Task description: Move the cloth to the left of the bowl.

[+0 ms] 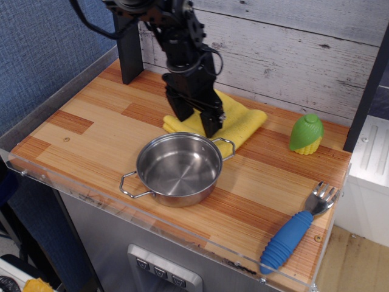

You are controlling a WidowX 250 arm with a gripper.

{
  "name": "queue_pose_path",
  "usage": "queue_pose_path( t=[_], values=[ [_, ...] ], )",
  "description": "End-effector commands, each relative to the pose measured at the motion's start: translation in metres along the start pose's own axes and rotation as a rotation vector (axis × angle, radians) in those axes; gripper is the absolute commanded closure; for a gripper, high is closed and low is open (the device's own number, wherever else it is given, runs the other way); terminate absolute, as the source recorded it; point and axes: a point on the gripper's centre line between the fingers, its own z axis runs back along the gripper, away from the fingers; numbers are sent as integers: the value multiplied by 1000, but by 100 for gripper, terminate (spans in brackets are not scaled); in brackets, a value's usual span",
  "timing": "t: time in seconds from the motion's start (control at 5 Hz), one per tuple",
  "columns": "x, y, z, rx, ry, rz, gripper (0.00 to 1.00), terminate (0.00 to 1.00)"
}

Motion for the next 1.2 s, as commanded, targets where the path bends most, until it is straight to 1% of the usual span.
queue_pose_path(
  t=[0.0,0.2,0.4,0.6,1.0],
  values=[
    [-14,52,18,61,-34,95,0,0],
    [-32,75,17,79,-20,151,0,0],
    [-48,88,18,92,-12,193,0,0],
    [-62,97,21,102,-17,225,0,0],
    [-107,107,21,134,21,291,0,0]
  ],
)
